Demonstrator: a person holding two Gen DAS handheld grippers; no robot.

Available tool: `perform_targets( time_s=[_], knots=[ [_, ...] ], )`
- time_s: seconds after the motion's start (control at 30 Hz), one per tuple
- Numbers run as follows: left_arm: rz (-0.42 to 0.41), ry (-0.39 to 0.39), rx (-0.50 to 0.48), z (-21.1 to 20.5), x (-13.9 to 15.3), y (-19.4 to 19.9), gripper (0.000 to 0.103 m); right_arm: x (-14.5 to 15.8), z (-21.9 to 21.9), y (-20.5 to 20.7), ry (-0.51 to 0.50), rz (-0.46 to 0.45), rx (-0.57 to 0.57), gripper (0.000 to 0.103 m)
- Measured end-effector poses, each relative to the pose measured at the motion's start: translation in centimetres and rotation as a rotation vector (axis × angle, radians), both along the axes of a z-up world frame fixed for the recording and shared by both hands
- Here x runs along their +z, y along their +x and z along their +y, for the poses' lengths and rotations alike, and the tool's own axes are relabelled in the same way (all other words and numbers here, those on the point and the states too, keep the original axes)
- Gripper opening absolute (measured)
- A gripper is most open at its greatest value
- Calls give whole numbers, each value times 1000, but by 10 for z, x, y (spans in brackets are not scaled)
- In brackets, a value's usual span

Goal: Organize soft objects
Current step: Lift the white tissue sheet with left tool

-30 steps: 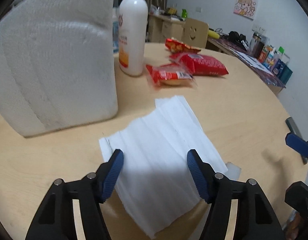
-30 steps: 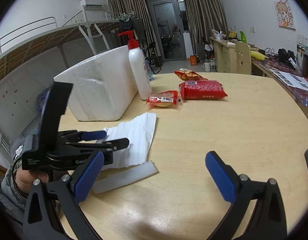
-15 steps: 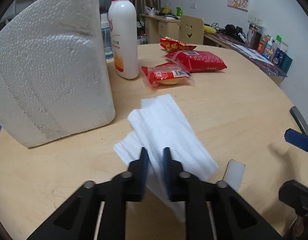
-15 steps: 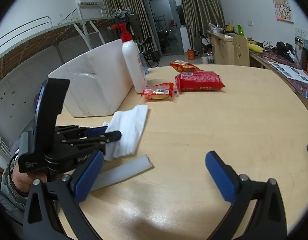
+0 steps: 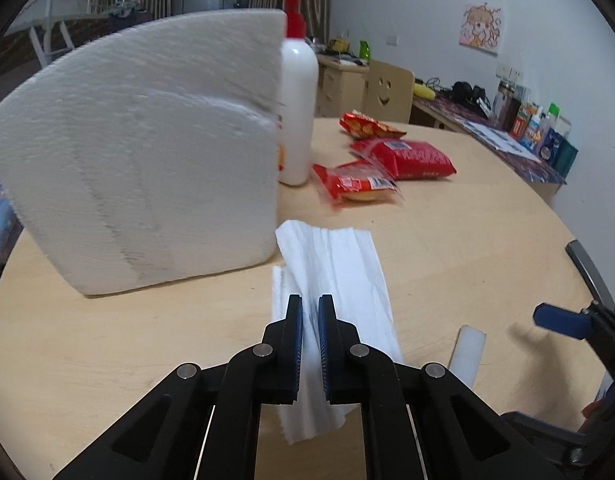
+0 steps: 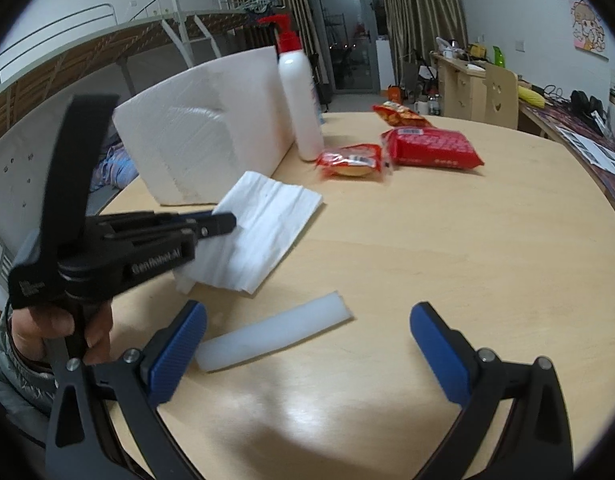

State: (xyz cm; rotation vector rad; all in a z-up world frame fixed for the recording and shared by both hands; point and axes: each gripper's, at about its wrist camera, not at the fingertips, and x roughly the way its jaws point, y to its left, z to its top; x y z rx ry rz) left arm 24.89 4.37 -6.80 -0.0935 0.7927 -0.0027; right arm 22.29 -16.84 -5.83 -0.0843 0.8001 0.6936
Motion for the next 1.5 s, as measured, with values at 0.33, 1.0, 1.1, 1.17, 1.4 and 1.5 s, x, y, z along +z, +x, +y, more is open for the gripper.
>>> perform_targets(
  time_s=[0.33, 1.0, 1.1, 1.17, 1.4, 1.5],
  knots=[
    [-5, -54, -36, 8, 3, -8, 8, -4, 21, -7, -16, 26, 3, 103],
    [111, 14, -48, -21, -17, 15, 60, 0, -1, -11, 33, -8, -22, 103],
    [139, 31, -42, -23, -22, 19, 60, -2, -3, -11, 37, -7, -24, 103],
    [139, 47, -45, -25, -23, 20, 60, -2, -5, -11, 46, -3, -24, 103],
    [141, 80, -46, -29, -24, 21, 55, -2, -11, -11, 49, -4, -36, 103],
    [140, 68, -58, -26, -21, 20, 5, -2, -11, -12, 44, -2, -39, 103]
  ],
)
